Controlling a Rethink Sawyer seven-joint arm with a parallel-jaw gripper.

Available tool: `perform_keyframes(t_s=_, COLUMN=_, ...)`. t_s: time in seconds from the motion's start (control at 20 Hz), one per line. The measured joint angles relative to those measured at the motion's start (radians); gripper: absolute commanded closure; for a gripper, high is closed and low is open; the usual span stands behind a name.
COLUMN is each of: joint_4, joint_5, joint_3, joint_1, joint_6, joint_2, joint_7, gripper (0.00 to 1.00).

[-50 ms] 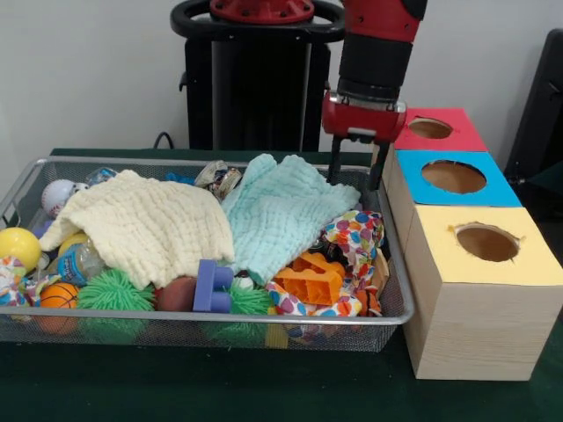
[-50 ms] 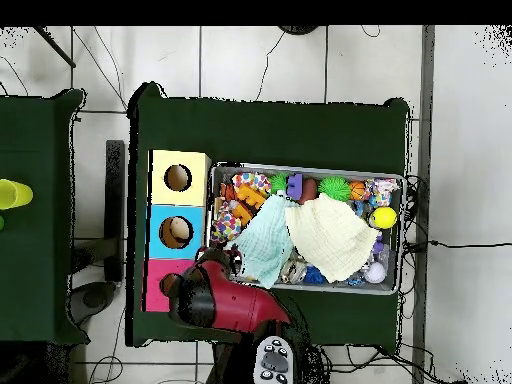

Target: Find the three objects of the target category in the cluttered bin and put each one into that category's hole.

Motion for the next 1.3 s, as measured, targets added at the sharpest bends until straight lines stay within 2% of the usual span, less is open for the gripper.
perform_keyframes(t_s=0.35, joint_4=-0.007, joint_5=0.005, joint_3=0.019, joint_1=-0.046, joint_6=-0.045, joint_2=0.101, joint_7=0.013, gripper=0.00)
perform_keyframes(t_s=0.8, joint_4=-0.013, joint_5=0.005, joint_3=0.029, joint_1=-0.068, joint_6=-0.144, joint_2=0.112, joint_7=0.042, gripper=0.00)
perform_keyframes(t_s=1.3, joint_4=-0.013, joint_5=0.012, joint_3=0.055, joint_1=-0.084, joint_6=-0.141, joint_2=0.103, joint_7=0.071, gripper=0.00)
